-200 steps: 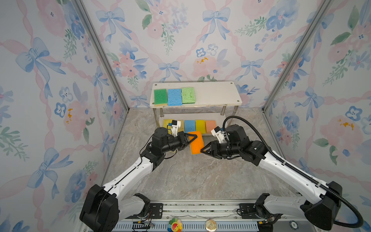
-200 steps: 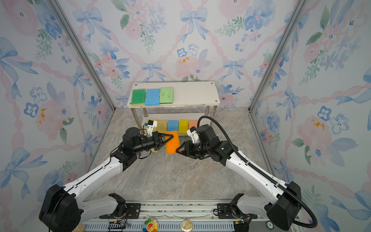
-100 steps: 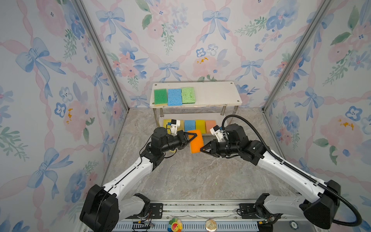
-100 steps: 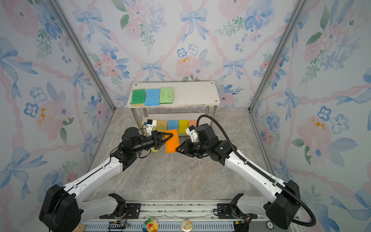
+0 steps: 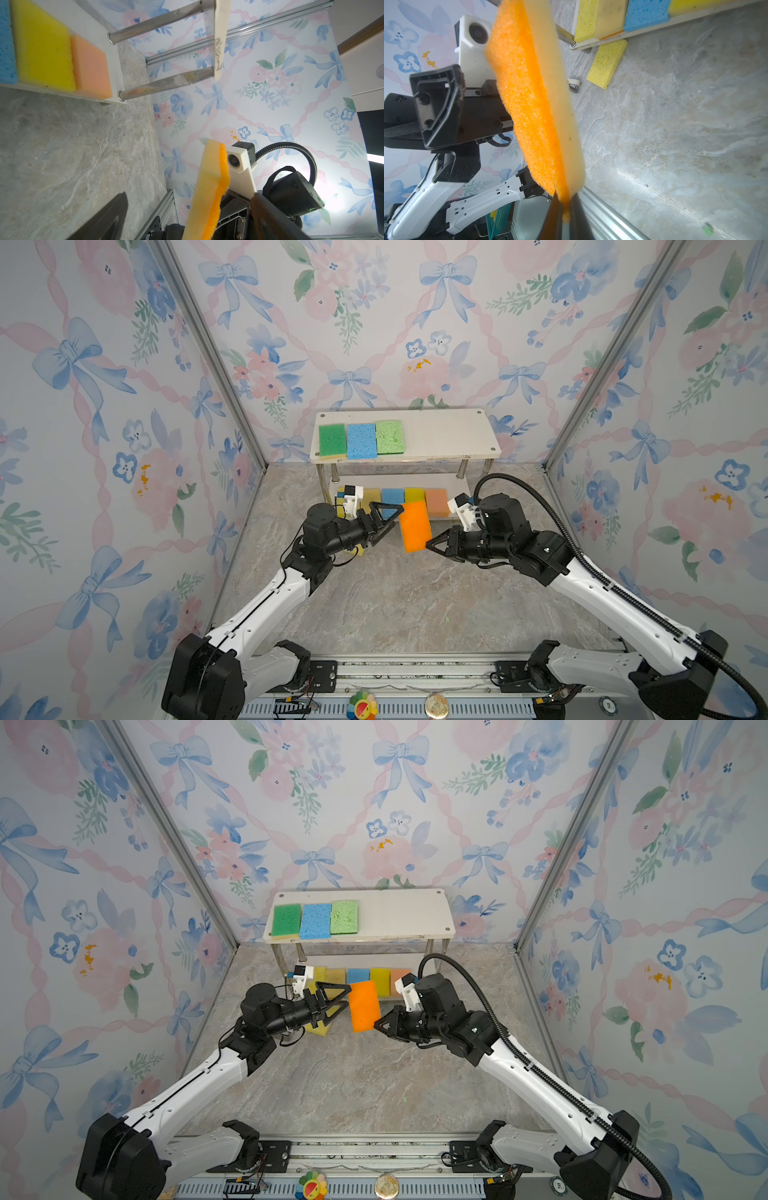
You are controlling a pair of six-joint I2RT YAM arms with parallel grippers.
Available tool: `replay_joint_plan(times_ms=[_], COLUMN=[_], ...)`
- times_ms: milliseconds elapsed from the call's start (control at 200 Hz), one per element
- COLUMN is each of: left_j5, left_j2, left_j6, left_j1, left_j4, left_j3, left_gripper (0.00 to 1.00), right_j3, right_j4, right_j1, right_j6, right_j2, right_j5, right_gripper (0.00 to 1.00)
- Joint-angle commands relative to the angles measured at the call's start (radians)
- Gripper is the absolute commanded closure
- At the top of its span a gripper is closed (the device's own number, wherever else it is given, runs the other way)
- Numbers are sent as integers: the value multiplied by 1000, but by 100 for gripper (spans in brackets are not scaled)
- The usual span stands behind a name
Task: Place and organize the cleaning sponges onto the shelf
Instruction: 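Carry the orange sponge to the top tier while the left gripper withdraws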
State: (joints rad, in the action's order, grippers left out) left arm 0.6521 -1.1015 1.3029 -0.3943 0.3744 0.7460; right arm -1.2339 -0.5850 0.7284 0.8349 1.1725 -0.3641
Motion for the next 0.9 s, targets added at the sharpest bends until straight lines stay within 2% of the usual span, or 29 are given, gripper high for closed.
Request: replay_joint_plan(times_ms=[0, 155, 325, 585, 895], left_j5=[19, -15, -31, -31, -24], left_j2=[69, 121, 166, 211, 258], left_j6=[-35, -165, -151, -179, -174], left_j1=[52, 86, 86, 92, 115], left_j4=[-24, -213, -225, -290, -314], left_j3=[-10, 8, -51, -93, -128], left_gripper=[2, 2, 2, 2, 2], right_j3=[-128, -296, -496, -825, -1031], right_j4=[-139, -195, -245, -325, -340], right_j1=[-6, -81, -171, -215, -259], right_j6=[-99, -135, -180, -281, -299], right_j2=[-19, 18, 153, 420, 621], right_j5=[81, 96, 74, 55, 37], right_gripper=[90, 90, 90, 89, 89])
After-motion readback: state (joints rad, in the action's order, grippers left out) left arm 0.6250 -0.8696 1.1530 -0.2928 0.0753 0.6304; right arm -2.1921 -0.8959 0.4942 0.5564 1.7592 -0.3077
